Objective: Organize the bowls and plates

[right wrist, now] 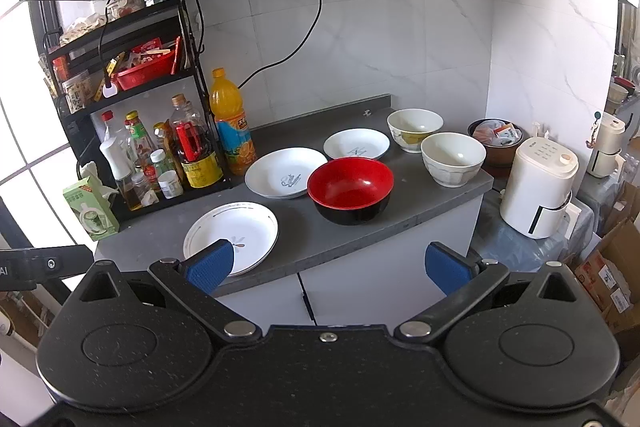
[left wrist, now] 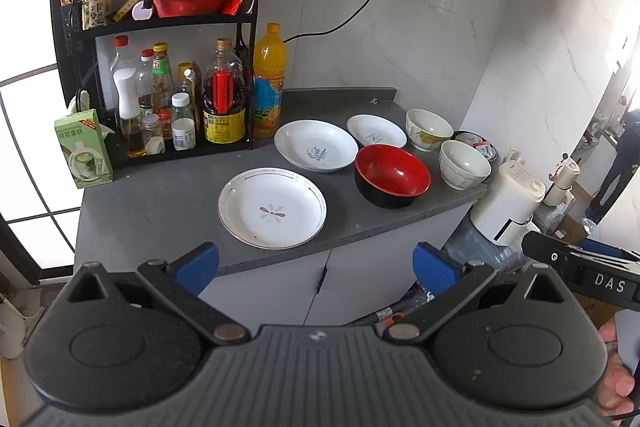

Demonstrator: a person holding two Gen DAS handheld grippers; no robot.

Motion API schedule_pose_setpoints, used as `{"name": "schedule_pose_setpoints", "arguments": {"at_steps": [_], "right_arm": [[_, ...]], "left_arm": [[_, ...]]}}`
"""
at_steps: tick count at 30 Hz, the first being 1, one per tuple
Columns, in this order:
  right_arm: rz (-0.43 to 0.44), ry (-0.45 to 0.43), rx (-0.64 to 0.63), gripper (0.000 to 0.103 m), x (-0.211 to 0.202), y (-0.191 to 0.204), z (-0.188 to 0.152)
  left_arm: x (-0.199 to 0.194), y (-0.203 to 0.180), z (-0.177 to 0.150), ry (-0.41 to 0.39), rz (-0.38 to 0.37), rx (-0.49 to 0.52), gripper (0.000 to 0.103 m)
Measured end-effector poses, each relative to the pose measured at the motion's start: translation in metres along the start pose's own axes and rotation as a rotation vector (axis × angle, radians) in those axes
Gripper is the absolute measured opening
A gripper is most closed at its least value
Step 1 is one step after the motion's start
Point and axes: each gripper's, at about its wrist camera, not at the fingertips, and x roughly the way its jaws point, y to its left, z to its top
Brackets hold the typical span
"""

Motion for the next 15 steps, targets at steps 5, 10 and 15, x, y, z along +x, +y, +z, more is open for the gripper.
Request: {"name": "schedule_pose_setpoints", "arguments": {"at_steps": [5, 10, 15], "right_arm": [[-0.001, -0.003, 0.002, 0.103, -0.0003, -0.0010, -0.0008], [-0.001, 0.003, -0.001, 0.103, 0.0003, -0.0007, -0.0007], [-0.003, 0.005, -0.001, 0.103, 0.0008, 0.0012, -0.0005]], "left_arm": [[0.0000, -0.0010, -0.0007, 0.000, 0.001, 0.005, 0.102], [0.0004, -0.0012, -0.0018, 0.005, 0.001, 0.003, 0.102], [0.0014, -0.0011, -0.0015, 0.011, 0.001, 0.006, 0.102]]}}
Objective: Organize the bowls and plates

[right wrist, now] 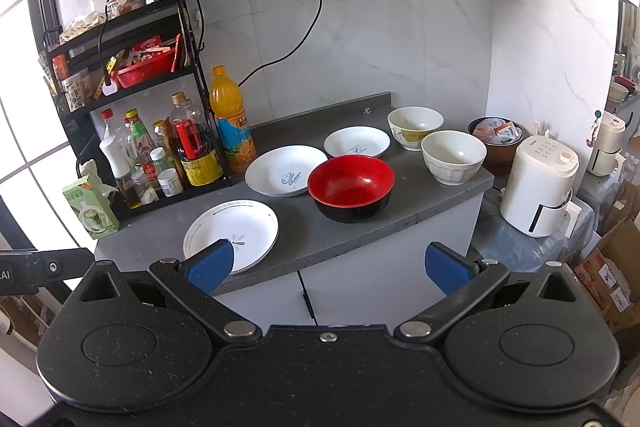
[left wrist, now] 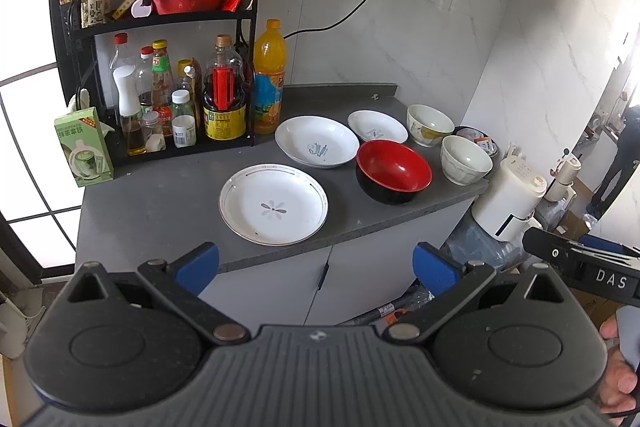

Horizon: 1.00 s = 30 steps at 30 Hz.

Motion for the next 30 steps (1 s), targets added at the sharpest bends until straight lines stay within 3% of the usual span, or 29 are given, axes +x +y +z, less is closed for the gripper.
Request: {"name": "schedule_pose_setpoints", "arguments": {"at_steps": [19, 30], "right_arm": [[0.019, 0.006, 0.011, 0.103, 0.005, -0.007, 0.001], [0.048, 0.017, -0.001, 0.103, 0.018, -0.028, 0.005]], "left_arm": [[0.009, -0.003, 0.002, 0.006, 0.002, 0.014, 0.102], [0.022, -0.024, 0.003, 0.013, 0.013, -0.013, 0.102]]}}
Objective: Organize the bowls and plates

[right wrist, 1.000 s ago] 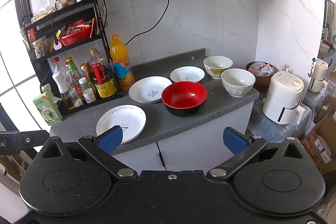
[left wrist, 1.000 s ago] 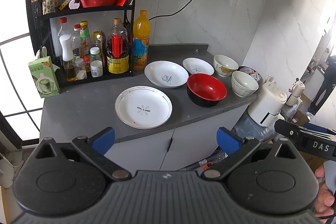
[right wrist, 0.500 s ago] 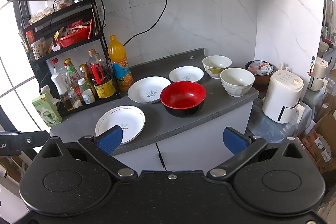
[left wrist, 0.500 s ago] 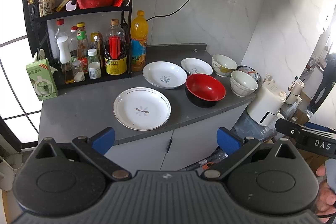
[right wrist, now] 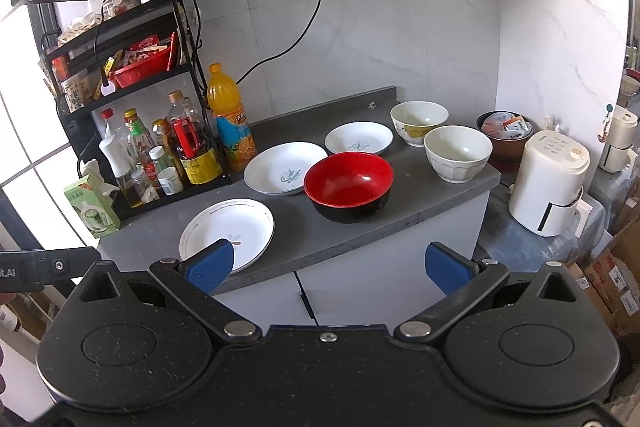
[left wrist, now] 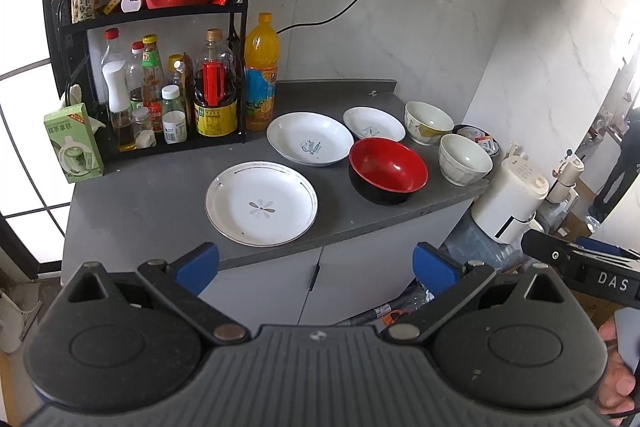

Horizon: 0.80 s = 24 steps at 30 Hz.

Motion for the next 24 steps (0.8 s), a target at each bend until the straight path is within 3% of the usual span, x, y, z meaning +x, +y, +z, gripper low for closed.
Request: {"name": "schedule_pose_setpoints", "arguments": {"at_steps": [21, 24], "right_arm": [[0.060, 0.031, 0.014, 0.096, 0.046, -0.095, 0.019], [0.051, 0.033, 0.035, 0.087, 0.053, -0.106, 0.024]], "left_arm": [[0.050, -0.080, 0.020, -0.009, 0.058, -0.063, 0.101], [0.060, -0.087, 0.027, -0.006, 0.044, -0.067, 0.100]]}}
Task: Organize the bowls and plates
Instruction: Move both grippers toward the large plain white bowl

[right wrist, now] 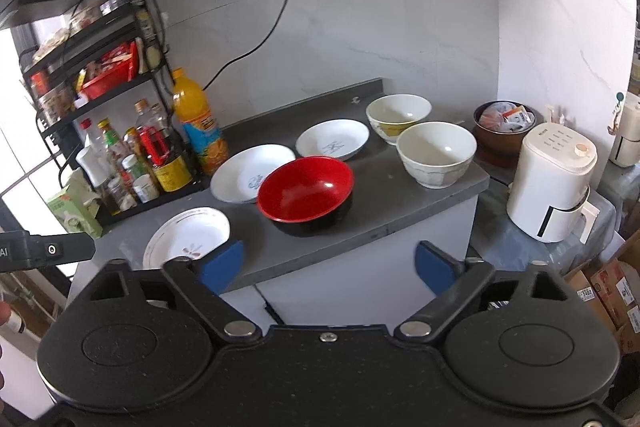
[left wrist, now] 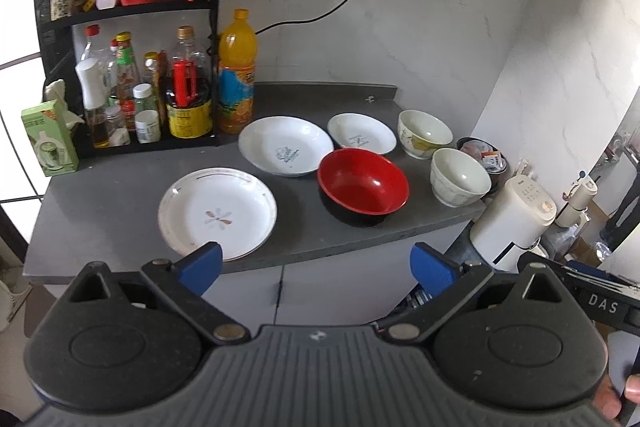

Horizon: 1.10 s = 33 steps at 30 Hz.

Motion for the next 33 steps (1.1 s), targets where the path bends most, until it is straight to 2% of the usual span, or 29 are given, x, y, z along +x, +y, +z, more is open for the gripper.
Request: {"name": "schedule_pose_setpoints", "arguments": {"at_steps": [7, 12, 18, 22, 27, 33], "right_arm": [[-0.047, -0.005, 0.022, 0.087, 0.019, -0.014, 0.010], [-0.092, -0.031, 0.049, 0.087, 0.037, -0.014, 0.019], [-0.147, -0.054, 0.077, 0.077, 0.062, -0.009, 0.031], [-0.152, -0.043, 0.110, 0.065, 0.082, -0.005, 0.038], [-0.200, -0.045, 0.122, 0.063, 0.099, -0.001, 0.046], [-0.223, -0.044, 0.154, 0.062, 0.121, -0.009, 0.057]], "left_arm": [[0.031, -0.013, 0.018, 0.001, -0.040, 0.020, 0.099], [0.062, -0.015, 0.033, 0.001, -0.101, 0.049, 0.098], [0.100, -0.015, 0.053, 0.016, -0.162, 0.084, 0.093], [0.124, -0.016, 0.066, 0.024, -0.188, 0.108, 0.089], [0.151, -0.017, 0.078, 0.048, -0.215, 0.128, 0.081], [0.174, -0.024, 0.090, 0.057, -0.233, 0.143, 0.077]]}}
